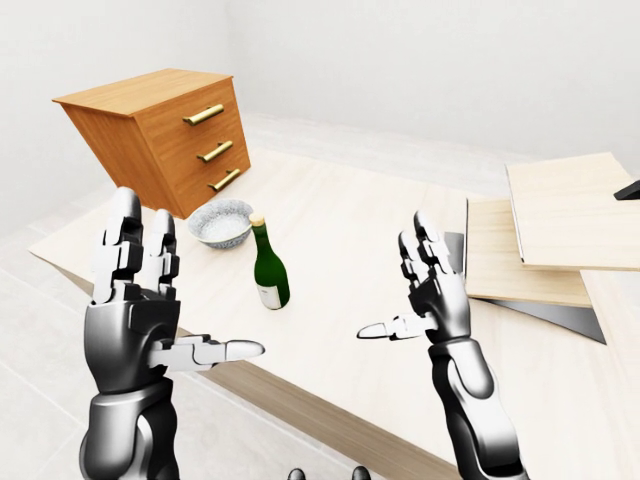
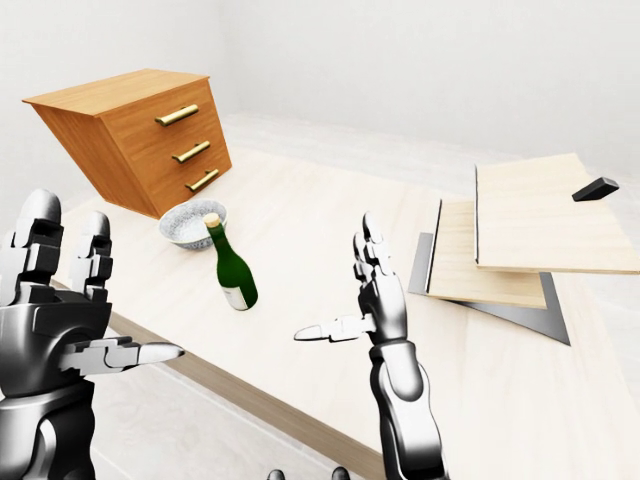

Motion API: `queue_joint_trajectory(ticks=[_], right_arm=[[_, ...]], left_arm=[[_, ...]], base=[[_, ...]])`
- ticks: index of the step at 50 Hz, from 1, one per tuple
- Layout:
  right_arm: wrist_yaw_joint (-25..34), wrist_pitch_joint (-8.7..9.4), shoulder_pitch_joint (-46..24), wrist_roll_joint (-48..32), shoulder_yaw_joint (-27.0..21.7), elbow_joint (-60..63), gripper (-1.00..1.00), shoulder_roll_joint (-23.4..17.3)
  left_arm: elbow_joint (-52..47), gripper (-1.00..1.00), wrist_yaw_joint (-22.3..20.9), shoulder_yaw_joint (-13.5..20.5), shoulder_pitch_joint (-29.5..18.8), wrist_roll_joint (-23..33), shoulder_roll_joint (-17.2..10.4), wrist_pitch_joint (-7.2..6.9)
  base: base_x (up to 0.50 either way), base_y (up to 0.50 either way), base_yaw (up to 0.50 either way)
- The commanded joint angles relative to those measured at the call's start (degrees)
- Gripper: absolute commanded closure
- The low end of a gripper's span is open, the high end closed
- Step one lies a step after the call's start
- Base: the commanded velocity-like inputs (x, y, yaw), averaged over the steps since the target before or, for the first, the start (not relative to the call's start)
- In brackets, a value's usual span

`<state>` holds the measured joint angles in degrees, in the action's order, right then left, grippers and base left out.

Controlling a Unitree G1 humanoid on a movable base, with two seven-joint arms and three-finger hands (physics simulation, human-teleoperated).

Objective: Put the wine bottle on the wine rack.

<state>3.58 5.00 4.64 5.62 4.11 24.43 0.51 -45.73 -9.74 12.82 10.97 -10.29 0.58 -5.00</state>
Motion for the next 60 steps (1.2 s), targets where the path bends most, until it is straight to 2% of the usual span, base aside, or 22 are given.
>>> queue_joint_trajectory(ticks=[1,12,21,29,36,41,51,60], right_arm=[[-0.3,0.00,-1.5,-0.3,0.9,-3.0,-1.00,0.4],[-0.7,0.00,-8.3,-1.1,2.3,-8.2,-1.00,1.4],[-2.0,0.00,-16.6,-2.9,4.1,-14.2,-1.00,4.2],[-2.5,0.00,-22.5,-3.6,3.6,-21.0,-1.00,6.0],[-4.3,0.00,-29.0,-3.0,1.8,-28.1,-1.00,7.3],[-5.2,0.00,-33.9,-2.2,0.5,-35.1,-1.00,8.0],[-6.4,0.00,-38.3,0.0,-1.1,-44.3,-1.00,7.8],[-6.4,0.00,-41.8,1.8,-1.9,-54.2,-1.00,8.1]], left_arm=[[0.7,-1.00,-0.4,0.9,0.1,-0.4,0.0,0.00],[4.7,-1.00,-2.1,5.4,0.8,-1.5,-0.2,0.00],[9.5,-1.00,-4.4,11.0,1.2,-3.0,-0.7,0.00],[10.3,-1.00,-6.7,14.8,2.7,-4.6,-0.5,0.00],[10.5,-1.00,-6.7,18.1,1.3,-6.4,-1.1,0.00],[8.6,-1.00,-6.8,18.7,1.8,-7.1,-0.8,0.00],[6.5,-1.00,-7.2,19.4,1.8,-7.3,-0.4,0.00],[5.2,-1.00,-6.9,22.0,0.4,-9.1,-1.4,0.00]], base=[[0.00,0.00,0.00],[0.00,0.00,0.00],[0.00,0.00,0.00],[0.00,0.00,0.00],[0.00,0.00,0.00],[0.00,0.00,0.00],[0.00,0.00,0.00],[0.00,0.00,0.00]])
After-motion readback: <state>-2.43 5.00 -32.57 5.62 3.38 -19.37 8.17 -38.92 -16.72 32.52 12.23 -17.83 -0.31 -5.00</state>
